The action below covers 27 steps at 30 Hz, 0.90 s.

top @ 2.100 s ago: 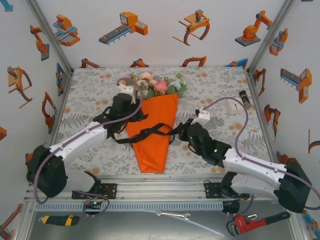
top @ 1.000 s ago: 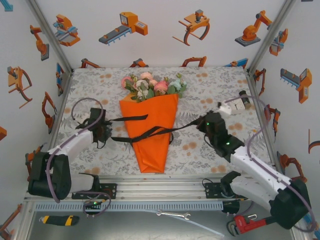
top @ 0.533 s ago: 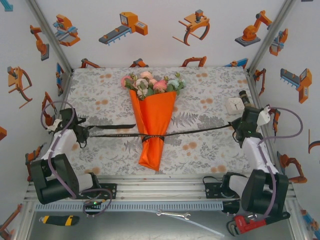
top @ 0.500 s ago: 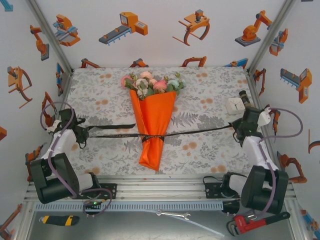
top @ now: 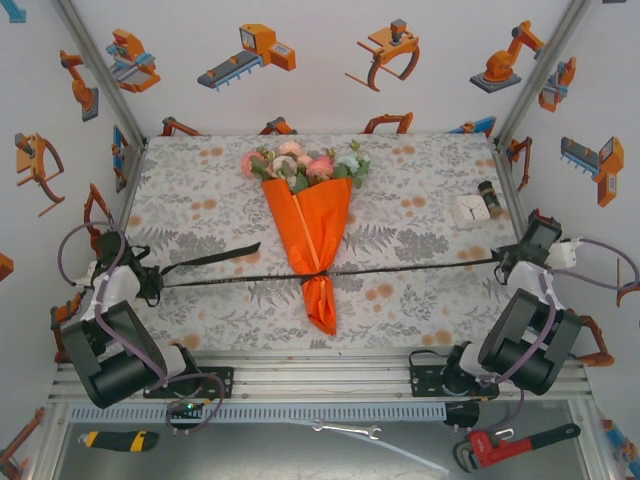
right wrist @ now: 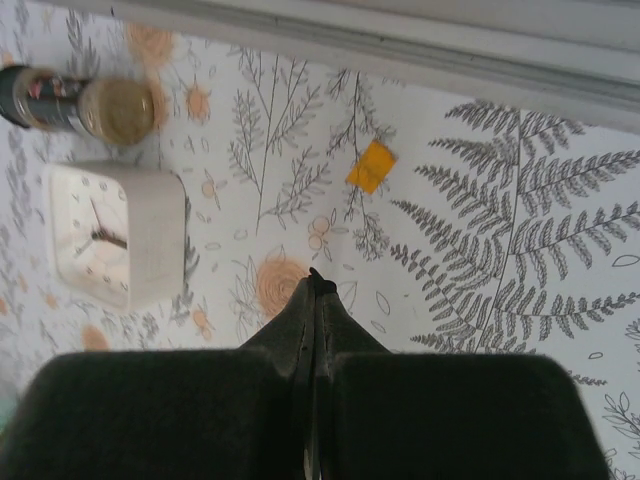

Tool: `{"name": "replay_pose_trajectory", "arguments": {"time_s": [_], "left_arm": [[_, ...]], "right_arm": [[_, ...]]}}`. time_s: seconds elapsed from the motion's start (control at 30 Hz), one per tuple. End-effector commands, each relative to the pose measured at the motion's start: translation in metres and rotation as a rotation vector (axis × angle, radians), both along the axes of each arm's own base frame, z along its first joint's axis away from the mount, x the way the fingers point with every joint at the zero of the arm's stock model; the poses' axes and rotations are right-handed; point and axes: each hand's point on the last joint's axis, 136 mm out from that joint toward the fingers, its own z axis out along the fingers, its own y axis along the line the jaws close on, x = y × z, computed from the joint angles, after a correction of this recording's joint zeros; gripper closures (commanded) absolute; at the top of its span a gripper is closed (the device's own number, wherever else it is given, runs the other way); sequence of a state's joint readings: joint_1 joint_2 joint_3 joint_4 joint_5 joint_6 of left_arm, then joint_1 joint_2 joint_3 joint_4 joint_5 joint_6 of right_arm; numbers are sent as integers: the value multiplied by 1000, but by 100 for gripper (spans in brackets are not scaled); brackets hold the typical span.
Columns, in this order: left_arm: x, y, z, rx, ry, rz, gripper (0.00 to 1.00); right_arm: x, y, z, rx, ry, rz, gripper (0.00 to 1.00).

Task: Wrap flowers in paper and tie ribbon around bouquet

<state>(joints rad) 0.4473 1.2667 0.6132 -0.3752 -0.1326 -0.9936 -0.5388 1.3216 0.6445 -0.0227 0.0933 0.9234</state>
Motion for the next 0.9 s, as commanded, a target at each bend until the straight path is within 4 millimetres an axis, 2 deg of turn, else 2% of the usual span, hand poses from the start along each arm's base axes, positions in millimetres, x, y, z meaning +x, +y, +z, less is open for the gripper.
{"name": "replay_pose_trajectory", "arguments": {"time_s": [0.0,0.07,0.17,0.2,0.23,0.3,0.33,0.4,0.47,0.53,0.6,0.67,0.7,0.77,0.87], "left_arm": [[0,21,11,65,-27,60,100],[13,13,15,49,-78,0,100],[55,-26,37,59,-188,-237,97],[67,-41,48,74,-212,-313,89],[73,-53,58,92,-225,-369,79],[81,-71,84,161,-253,-455,46],[84,-79,97,195,-274,-502,37],[87,-101,125,279,-316,-616,31],[90,-135,146,337,-363,-788,31],[90,-184,159,351,-419,-1020,31],[80,-245,164,346,-480,-1345,32],[63,-292,162,379,-511,-1624,31],[55,-309,159,426,-507,-1733,31],[47,-328,148,530,-467,-1876,31],[44,-342,125,655,-360,-2001,32]], "right_arm": [[-2,-32,27,-73,-72,-125,100],[7,-26,27,-60,-108,-84,100],[41,3,30,-15,-188,119,100],[53,16,32,-3,-206,189,94],[60,28,35,2,-211,244,78],[63,43,43,-20,-177,307,52],[63,47,50,-50,-165,330,46],[61,59,69,-130,-148,390,38],[60,77,89,-226,-124,470,35],[66,110,105,-308,-136,620,35],[75,172,117,-397,-178,901,39],[74,241,121,-469,-251,1242,45],[68,274,117,-528,-271,1411,46],[51,326,101,-654,-246,1687,45],[16,390,64,-774,-158,2069,44]]}}
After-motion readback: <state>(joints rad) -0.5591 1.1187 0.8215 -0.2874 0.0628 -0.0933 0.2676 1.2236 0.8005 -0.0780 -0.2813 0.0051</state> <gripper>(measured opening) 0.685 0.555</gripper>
